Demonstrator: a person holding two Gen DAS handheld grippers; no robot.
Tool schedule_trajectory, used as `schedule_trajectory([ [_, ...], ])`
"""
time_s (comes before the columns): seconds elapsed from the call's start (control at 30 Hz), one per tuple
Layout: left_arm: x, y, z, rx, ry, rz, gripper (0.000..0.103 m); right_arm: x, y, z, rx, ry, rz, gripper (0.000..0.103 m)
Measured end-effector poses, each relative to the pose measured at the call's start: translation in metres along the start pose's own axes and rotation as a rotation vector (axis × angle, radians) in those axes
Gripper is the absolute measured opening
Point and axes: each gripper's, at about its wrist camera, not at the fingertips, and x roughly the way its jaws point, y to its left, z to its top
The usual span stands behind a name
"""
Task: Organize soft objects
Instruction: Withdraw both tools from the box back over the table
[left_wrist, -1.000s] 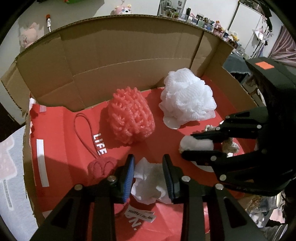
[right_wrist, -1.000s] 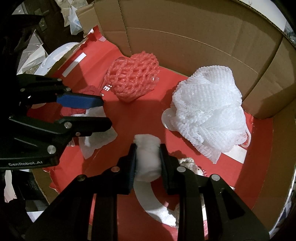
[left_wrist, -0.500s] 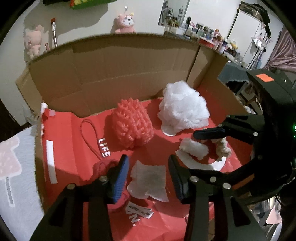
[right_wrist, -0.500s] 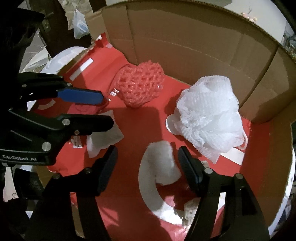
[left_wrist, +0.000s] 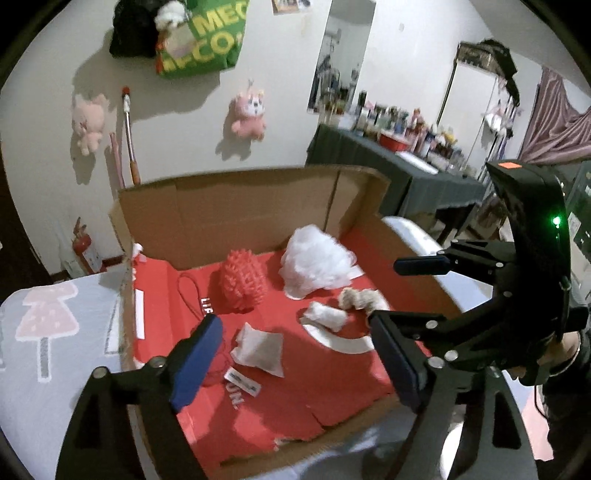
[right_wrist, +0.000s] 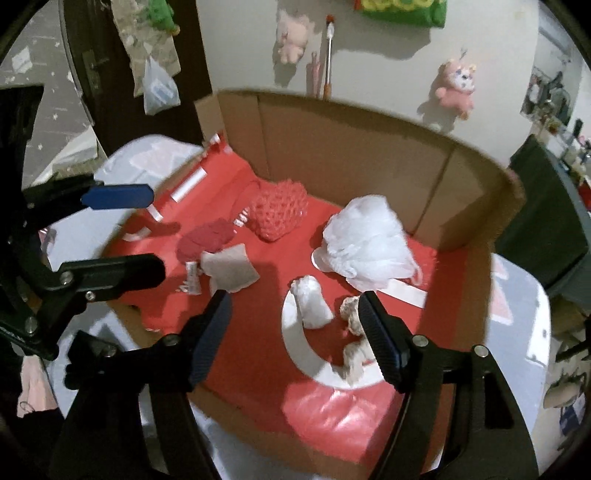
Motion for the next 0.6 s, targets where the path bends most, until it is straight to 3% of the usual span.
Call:
schedule_trajectory([
  [0.1, -0.027, -0.011, -0.007, 0.004, -0.062, 0.017, 0.093, -0.032, 0.011, -0.007, 0.002, -0.062, -0.023, 0.078],
  [0.27, -0.072, -0.033, -0.028, 0.025, -0.169, 0.046, 0.101, -0.080, 0.032, -0.028, -0.007, -0.157, -0.074, 0.079],
  [0.33, -0.084, -0.039, -0.035, 0.032, -0.197, 0.056, 0.103, -0.100, 0.044, -0.041, -0.013, -0.203, -0.111, 0.083],
  [0.6, -0.131, -0.071, -0.087, 0.051, -0.337, 0.110, 0.103, -0.155, 0.081, -0.100, -0.015, -0.362, -0.216, 0.085],
])
